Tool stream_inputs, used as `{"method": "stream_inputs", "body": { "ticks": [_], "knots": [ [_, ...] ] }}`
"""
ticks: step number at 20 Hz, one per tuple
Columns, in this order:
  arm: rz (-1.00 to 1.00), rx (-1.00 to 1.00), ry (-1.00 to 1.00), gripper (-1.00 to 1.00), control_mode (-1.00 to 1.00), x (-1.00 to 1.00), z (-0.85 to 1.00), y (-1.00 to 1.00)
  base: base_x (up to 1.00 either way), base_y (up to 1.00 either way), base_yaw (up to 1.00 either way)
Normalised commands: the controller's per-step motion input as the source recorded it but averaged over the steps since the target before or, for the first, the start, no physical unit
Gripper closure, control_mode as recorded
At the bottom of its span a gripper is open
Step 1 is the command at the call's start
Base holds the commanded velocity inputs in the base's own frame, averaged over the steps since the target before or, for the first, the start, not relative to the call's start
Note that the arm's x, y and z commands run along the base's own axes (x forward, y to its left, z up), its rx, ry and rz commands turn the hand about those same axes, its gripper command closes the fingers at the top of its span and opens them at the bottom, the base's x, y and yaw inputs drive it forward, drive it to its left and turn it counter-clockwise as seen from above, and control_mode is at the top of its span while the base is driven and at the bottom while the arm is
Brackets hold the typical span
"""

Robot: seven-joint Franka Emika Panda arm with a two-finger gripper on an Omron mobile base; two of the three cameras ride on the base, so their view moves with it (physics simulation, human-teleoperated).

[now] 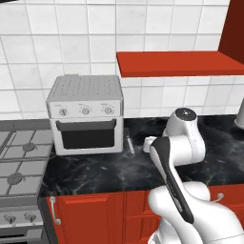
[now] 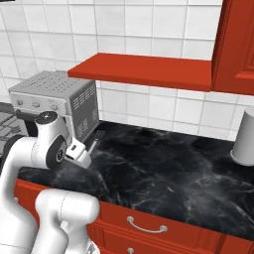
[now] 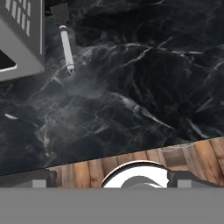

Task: Put the bell pepper and bell pepper in the pot. Retrieve the spatula and lightly stir the vegetables in the pot.

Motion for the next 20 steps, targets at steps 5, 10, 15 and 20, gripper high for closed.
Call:
{"method": "stream_inputs", "body": {
  "ticks": [5, 10, 15, 20],
  "knots": [
    [0.20, 0.09, -0.06, -1.00, -1.00, 0.25, 0.00, -0.11, 0.00, 0.00, 0.00],
    [0.30, 0.08, -0.20, -1.00, -1.00, 0.59, -0.02, -0.02, 0.00, 0.00, 0.00],
    [0.01, 0.00, -0.09, -1.00, -1.00, 0.61, -0.14, 0.01, 0.00, 0.00, 0.00],
    [0.00, 0.00, 0.00, -1.00, -1.00, 0.64, -0.28, 0.06, 0.00, 0.00, 0.00]
  ]
}}
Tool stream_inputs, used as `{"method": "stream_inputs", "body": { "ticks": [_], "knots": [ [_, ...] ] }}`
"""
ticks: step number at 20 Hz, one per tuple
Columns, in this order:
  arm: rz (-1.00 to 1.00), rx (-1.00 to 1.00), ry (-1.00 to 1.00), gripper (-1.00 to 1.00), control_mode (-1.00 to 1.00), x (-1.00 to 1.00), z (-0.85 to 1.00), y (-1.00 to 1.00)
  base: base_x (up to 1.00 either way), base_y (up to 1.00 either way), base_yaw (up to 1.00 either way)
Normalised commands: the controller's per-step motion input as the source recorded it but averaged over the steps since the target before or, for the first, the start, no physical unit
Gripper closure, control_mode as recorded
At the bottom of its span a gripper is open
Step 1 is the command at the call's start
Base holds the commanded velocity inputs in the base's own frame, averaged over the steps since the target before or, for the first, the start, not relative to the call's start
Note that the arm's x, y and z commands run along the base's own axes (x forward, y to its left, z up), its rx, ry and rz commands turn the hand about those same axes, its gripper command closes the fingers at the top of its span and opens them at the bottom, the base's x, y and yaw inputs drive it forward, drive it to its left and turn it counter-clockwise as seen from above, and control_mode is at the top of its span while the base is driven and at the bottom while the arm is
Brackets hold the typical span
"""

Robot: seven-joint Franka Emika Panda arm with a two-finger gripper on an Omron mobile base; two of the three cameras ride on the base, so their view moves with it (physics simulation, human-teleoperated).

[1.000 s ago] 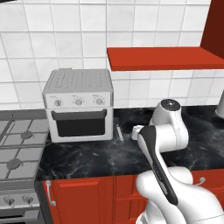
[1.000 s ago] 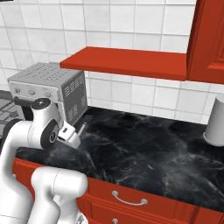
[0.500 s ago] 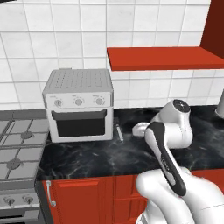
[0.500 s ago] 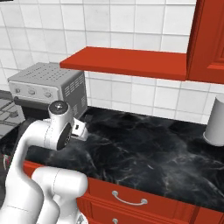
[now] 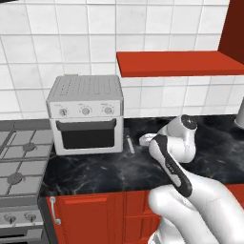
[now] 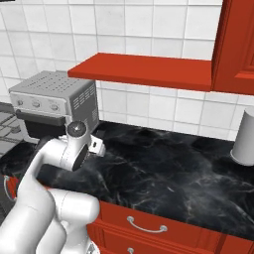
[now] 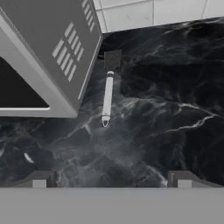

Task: Put the bell pepper and bell pepper in the pot. Retrieve the spatula and lightly stir the vegetables in the pot.

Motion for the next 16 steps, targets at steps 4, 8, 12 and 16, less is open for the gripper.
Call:
{"method": "stream_inputs", "body": {
  "ticks": [4, 8, 12, 16],
  "knots": [
    [0.07, 0.00, 0.02, -1.00, -1.00, 0.67, -0.24, 0.07, 0.00, 0.00, 0.00],
    [0.03, -0.07, 0.07, -1.00, -1.00, 0.57, -0.21, 0.12, 0.00, 0.00, 0.00],
    [0.05, -0.13, 0.12, -1.00, -1.00, 0.32, -0.29, 0.03, 0.00, 0.00, 0.00],
    [0.12, -0.03, 0.02, -1.00, -1.00, 0.17, -0.32, 0.00, 0.00, 0.00, 0.00]
  ]
}}
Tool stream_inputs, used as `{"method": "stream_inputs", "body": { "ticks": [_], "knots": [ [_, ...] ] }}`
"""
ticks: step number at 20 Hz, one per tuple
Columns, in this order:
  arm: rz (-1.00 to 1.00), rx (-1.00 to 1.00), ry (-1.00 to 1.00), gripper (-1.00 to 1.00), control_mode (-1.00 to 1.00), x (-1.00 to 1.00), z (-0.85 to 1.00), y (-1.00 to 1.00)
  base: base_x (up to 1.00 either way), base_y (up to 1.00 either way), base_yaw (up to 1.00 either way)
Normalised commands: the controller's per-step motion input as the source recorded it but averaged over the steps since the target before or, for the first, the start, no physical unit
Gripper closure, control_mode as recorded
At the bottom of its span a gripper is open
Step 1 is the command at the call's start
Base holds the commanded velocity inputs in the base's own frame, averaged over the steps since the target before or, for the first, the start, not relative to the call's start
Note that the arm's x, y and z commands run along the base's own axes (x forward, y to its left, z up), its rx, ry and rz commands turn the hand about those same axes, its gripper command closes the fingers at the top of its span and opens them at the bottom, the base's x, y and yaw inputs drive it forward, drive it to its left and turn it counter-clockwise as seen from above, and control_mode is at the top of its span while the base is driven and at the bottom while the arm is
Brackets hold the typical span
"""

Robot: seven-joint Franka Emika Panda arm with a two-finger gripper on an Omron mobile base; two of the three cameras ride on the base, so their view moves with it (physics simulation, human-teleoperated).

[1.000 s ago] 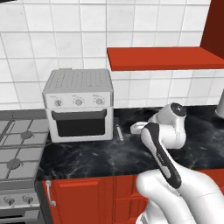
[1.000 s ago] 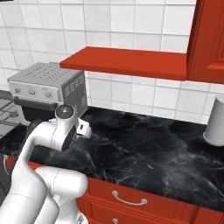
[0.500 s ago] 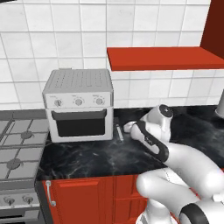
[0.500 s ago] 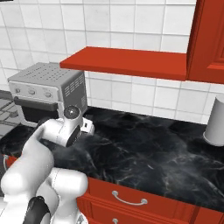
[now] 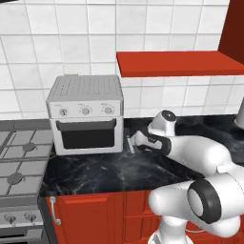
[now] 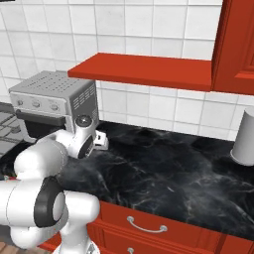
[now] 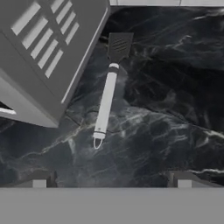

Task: Put the bell pepper and bell pepper in the pot. Retrieve the spatula and lightly stir the vegetables in the pot.

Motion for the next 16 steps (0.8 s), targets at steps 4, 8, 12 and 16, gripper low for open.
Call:
{"method": "stream_inputs", "body": {
  "ticks": [4, 8, 12, 16],
  "knots": [
    [0.14, -0.02, 0.00, -1.00, -1.00, 0.16, -0.28, 0.05, 0.00, 0.00, 0.00],
    [0.13, -0.06, 0.00, -1.00, -1.00, 0.18, -0.29, 0.06, 0.00, 0.00, 0.00],
    [0.09, -0.04, 0.00, -1.00, -1.00, 0.21, -0.17, 0.04, 0.00, 0.00, 0.00],
    [0.07, -0.02, 0.00, -1.00, -1.00, 0.15, -0.16, 0.02, 0.00, 0.00, 0.00]
  ]
}}
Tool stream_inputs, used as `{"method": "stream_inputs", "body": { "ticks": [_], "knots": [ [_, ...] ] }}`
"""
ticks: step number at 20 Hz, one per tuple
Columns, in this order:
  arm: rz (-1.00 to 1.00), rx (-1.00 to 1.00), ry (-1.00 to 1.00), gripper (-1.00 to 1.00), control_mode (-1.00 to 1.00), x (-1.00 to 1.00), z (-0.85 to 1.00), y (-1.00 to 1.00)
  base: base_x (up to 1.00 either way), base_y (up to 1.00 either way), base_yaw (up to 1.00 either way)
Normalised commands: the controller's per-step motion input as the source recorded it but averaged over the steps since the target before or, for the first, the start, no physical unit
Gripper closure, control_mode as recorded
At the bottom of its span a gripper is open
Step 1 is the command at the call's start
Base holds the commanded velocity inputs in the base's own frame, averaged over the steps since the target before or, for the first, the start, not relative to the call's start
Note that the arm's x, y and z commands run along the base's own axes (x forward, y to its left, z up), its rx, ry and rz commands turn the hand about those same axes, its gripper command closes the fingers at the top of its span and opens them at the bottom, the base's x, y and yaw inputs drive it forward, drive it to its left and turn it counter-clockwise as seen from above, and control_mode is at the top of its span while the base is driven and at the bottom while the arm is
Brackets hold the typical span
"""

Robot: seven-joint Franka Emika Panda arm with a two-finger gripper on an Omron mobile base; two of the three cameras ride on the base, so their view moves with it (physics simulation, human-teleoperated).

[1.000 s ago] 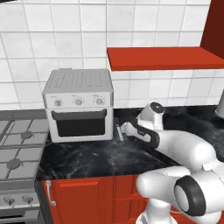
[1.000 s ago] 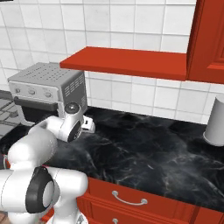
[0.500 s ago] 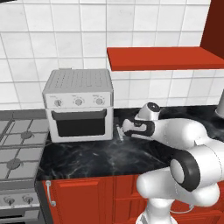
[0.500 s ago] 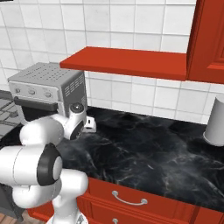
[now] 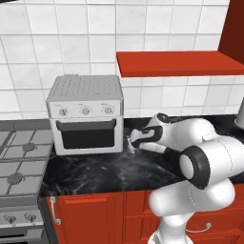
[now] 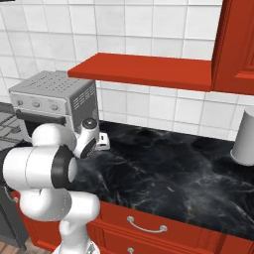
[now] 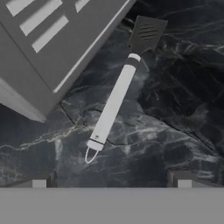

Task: Put the bell pepper and bell pepper in the pot. Retrieve the spatula and lightly stir the vegetables in the pot.

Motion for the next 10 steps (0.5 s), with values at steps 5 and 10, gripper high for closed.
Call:
{"method": "stream_inputs", "body": {
  "ticks": [5, 10],
  "knots": [
    [0.03, -0.02, 0.00, -1.00, -1.00, 0.18, -0.18, 0.06, 0.00, 0.00, 0.00],
    [0.00, 0.00, 0.00, -1.00, -1.00, 0.07, -0.10, 0.12, 0.00, 0.00, 0.00]
  ]
}}
